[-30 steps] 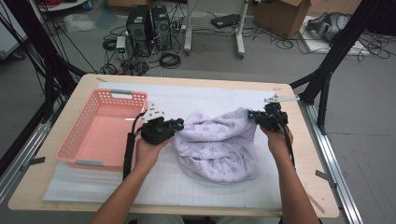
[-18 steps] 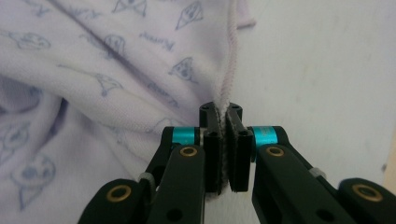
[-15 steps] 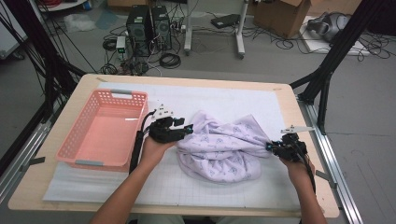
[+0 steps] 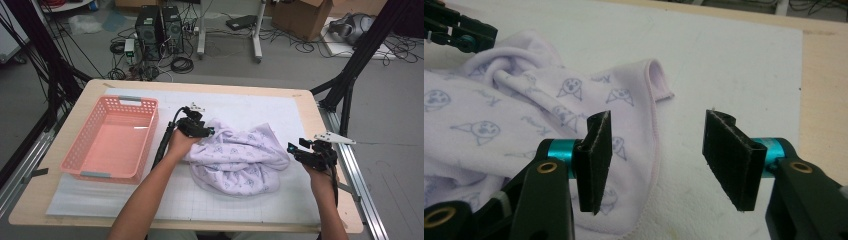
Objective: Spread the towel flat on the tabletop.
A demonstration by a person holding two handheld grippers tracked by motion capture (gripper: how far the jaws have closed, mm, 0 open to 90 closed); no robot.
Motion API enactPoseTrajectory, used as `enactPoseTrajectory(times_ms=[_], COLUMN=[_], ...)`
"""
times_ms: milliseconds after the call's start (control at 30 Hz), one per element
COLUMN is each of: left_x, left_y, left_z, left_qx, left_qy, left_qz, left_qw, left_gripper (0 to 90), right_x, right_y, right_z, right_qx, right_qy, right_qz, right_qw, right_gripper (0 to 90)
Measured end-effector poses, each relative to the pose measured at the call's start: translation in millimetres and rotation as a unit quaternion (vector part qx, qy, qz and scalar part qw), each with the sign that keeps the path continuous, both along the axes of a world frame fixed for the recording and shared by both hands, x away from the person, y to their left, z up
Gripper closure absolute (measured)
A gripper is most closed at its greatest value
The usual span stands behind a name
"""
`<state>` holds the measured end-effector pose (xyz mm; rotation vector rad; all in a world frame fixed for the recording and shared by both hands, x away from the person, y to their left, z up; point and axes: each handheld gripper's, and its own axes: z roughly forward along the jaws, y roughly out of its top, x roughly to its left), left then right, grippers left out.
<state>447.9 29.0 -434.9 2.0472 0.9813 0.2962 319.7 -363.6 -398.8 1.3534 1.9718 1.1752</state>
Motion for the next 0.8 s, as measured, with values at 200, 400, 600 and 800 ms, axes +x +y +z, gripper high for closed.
enactPoseTrajectory(times_ms=[200, 400, 600, 800], left_x=[-1.7, -0.8, 10.5, 12.7], left_y=[-13.5, -9.4, 33.0, 58.3], left_z=[-8.6, -6.6, 13.4, 23.4], left_qx=[0.038, 0.054, 0.036, -0.004], left_qy=[-0.01, -0.019, -0.077, -0.099], left_qz=[-0.017, -0.01, 0.154, 0.198], left_qw=[0.9991, 0.9983, 0.9844, 0.9752], left_gripper=[56.2, 84.5, 86.2, 82.1], right_x=[4.9, 8.7, 15.9, 26.9], right_y=[-2.4, 2.8, 5.2, 6.7], right_z=[-4.1, -6.4, -10.2, -16.5], right_qx=[-0.002, -0.007, -0.001, 0.013], right_qy=[0.013, 0.017, 0.019, 0.022], right_qz=[0.001, 0.007, 0.009, 0.01], right_qw=[0.9999, 0.9998, 0.9998, 0.9996], right_gripper=[43.3, 43.4, 44.1, 43.9])
